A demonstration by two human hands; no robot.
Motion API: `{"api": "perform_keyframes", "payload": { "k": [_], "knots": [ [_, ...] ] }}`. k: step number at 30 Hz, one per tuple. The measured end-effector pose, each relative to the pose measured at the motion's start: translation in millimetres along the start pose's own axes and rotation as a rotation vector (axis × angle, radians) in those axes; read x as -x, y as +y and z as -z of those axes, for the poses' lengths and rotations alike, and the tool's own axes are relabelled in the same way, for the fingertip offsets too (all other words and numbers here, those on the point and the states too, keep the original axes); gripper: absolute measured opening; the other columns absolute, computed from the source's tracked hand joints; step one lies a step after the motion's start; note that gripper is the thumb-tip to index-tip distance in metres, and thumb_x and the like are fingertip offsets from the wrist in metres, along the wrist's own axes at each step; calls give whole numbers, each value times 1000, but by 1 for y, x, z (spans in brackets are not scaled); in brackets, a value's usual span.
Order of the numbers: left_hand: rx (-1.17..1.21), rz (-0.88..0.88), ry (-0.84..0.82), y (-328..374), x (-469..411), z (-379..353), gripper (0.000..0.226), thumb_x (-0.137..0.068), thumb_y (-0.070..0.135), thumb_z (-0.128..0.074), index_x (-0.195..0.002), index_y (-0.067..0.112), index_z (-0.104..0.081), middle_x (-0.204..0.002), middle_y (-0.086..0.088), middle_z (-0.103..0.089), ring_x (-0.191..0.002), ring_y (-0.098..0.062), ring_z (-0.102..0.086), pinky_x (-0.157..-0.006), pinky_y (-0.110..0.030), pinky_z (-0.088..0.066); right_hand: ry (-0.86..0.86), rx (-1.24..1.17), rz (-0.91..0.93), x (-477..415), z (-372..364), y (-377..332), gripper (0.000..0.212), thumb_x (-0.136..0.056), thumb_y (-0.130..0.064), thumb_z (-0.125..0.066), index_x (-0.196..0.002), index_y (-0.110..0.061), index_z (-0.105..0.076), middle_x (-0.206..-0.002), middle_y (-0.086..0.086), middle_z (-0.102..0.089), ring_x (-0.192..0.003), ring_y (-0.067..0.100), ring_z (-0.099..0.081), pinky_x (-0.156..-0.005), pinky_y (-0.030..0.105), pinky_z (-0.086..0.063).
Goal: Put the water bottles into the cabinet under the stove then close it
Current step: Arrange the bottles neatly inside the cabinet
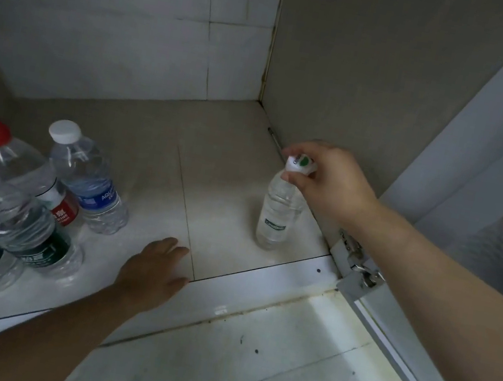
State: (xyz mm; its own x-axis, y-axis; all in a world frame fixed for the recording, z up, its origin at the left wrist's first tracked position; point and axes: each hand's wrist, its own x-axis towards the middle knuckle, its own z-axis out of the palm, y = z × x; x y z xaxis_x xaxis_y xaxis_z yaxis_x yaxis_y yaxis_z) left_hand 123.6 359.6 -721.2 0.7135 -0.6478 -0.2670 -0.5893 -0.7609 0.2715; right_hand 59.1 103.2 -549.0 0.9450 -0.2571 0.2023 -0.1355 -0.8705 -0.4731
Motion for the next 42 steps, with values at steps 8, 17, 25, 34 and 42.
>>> {"api": "perform_keyframes", "payload": {
  "k": [8, 17, 25, 34, 42],
  "knots": [
    [-31, -44, 25, -14, 5, -6, 60, -93, 48, -43, -146, 26, -24, -157, 2, -15, -143, -17, -17, -109, -32, -28, -11, -122, -22, -14, -44, -16, 44, -82, -18, -67, -125, -16, -55, -124, 9, -56, -110, 22, -53, -77, 8, -27],
    [-96, -28, -16, -35, 19, 23, 57, -95, 44, -41, -146, 29, -21, -156, 0, -17, -142, -19, -18, -110, -38, -29, -87, -319, -1, -12, -52, -33, 39, -79, -13, -71, -114, -25, -61, -115, -3, -64, -102, 16, -59, -91, 33, -49],
    [80, -61, 353, -52, 73, 116, 54, -89, 41, -55, -139, 25, -39, -141, 2, -45, -126, -19, -44, -100, -30, -39, -203, -476, 51, -25, -71, -112, 37, -71, -9, -77, -100, -19, -56, -94, -9, -61, -94, 12, -59, -71, 8, -42],
    [2, -8, 622, -90, 131, 174, 42, -79, 24, -66, -120, 21, -58, -123, -2, -57, -110, -26, -56, -88, -37, -48, -261, -476, 188, -30, -112, -183, 34, -70, -9, -78, -94, -18, -56, -96, -1, -64, -89, 13, -60, -72, 16, -45],
    [171, 103, 614, -108, 124, 161, 40, -85, 20, -65, -123, 21, -53, -117, -5, -58, -101, -24, -57, -78, -28, -42, -271, -388, 203, -26, -137, -187, 35, -72, -11, -76, -101, -14, -57, -101, 3, -66, -95, 18, -61, -85, 33, -50]
  ]
}}
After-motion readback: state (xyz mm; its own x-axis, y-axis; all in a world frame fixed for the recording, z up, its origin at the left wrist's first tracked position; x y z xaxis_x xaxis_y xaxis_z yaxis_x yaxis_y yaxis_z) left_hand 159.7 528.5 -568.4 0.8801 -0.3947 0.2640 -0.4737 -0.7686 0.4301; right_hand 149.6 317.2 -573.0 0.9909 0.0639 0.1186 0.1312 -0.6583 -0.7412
